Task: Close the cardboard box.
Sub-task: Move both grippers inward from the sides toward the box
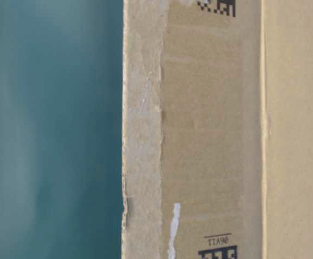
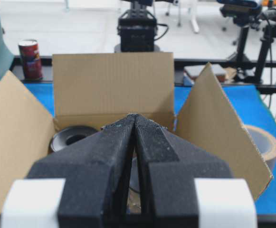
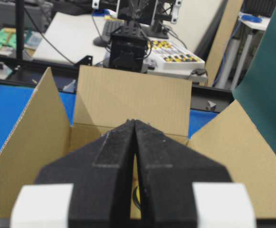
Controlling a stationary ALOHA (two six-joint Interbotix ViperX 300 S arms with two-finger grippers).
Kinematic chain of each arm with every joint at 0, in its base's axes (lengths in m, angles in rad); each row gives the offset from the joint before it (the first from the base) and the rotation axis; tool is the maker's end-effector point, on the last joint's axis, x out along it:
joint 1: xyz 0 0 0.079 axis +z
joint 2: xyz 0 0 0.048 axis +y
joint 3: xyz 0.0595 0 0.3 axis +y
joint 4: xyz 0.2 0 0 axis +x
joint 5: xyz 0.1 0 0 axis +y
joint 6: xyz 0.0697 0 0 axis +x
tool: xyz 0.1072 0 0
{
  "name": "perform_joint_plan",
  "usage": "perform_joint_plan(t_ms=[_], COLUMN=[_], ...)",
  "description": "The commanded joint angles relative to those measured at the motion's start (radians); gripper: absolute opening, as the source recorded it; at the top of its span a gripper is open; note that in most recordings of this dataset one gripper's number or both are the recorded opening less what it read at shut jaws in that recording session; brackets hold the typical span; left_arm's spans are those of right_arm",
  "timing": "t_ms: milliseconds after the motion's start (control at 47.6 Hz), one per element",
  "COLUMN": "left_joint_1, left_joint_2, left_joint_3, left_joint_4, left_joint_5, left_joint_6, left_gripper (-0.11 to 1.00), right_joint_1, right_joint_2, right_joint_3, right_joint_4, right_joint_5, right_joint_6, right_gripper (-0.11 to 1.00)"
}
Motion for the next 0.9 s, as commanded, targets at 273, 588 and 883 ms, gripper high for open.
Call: perform_joint_plan(t_ms=[273, 588, 883], left_joint_1=[0.003, 0.009, 0.005], left_joint_2=[-0.141, -0.193, -0.143], left_joint_3=[-0.015, 0.086, 0.176], left_joint_4=[-0.032, -0.032, -0.038], left_joint_5=[0.316, 0.462, 0.353], left_joint_6=[-0.003, -0.003, -0.046], left_gripper=[0.0, 0.0, 0.0], right_joint_1=[-0.028, -0.069, -0.069], right_joint_2=[-0.087, -0.133, 0.012], right_joint_3=[-0.043, 0.031, 0.129], right_joint_4=[0.014, 0.025, 0.026], right_joint_5=[0.285, 0.541, 0.433], right_joint_6=[0.012, 0.035, 0.084], right_gripper=[0.0, 0.0, 0.0])
